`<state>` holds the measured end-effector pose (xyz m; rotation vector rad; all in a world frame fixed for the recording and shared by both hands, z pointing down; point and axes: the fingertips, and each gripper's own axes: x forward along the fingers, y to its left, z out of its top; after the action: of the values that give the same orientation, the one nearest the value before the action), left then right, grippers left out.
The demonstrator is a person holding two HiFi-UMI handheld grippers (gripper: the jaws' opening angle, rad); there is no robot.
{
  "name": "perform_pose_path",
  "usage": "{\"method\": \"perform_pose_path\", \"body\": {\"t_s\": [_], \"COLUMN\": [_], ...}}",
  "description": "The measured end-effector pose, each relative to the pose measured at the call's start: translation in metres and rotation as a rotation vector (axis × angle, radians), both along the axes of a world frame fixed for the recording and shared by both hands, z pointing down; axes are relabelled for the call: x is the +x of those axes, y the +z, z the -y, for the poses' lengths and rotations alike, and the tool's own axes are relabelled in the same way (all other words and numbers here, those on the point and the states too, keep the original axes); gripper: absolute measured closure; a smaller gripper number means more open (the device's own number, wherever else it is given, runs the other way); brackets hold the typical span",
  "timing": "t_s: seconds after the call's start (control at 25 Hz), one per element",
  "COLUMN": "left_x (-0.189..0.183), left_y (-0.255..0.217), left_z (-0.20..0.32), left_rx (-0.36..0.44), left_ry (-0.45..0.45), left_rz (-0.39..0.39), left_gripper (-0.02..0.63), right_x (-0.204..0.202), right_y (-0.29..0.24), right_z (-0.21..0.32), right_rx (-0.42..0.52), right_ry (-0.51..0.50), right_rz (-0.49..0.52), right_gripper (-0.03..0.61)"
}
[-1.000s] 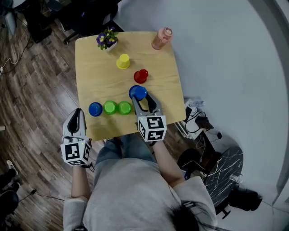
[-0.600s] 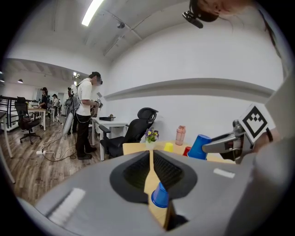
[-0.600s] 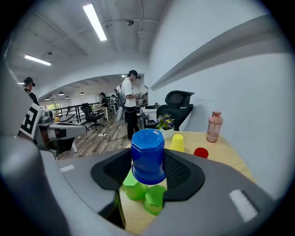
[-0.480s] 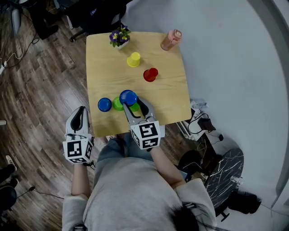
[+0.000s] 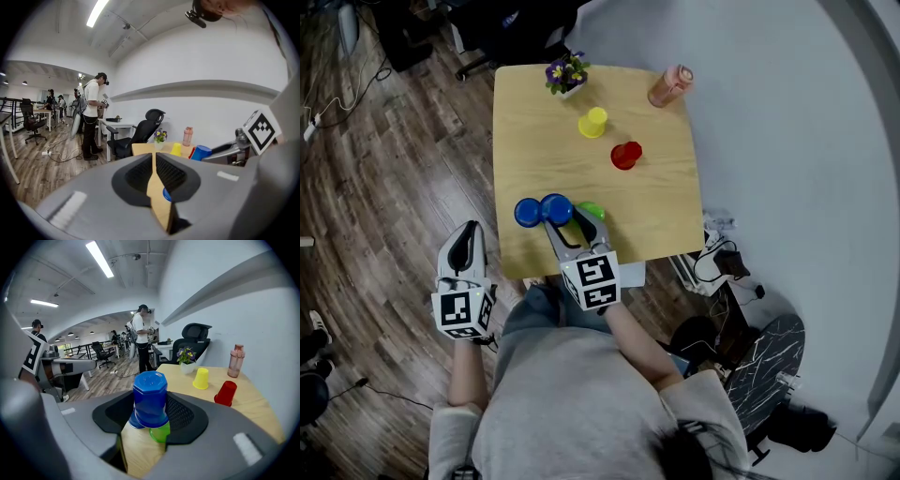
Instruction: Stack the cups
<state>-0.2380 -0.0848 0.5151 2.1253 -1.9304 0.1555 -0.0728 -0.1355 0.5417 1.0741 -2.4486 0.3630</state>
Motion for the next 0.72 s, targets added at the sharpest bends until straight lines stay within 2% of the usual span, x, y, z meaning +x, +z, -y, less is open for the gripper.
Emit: {"method": "perform_pose_path", "body": {"t_s": [0.28, 0.72], "left_x": [-0.010, -0.010], "left_y": [0.001, 0.003], "left_z": [-0.007, -0.005], "left_rx": [-0.006, -0.008], "left_ry": [-0.021, -0.019], "left_rz": [0.004, 0.002], "left_gripper": [0.532, 0.532], "right_x": [-0.012, -0.020], "right_y": [0.015, 0.017], "right_z": [-0.001, -0.005], "right_rx": [-0.029, -0.017], "right_ry": [-0.013, -0.052], "right_rz": [-0.026, -0.063], "right_gripper": [0.368, 0.365]}}
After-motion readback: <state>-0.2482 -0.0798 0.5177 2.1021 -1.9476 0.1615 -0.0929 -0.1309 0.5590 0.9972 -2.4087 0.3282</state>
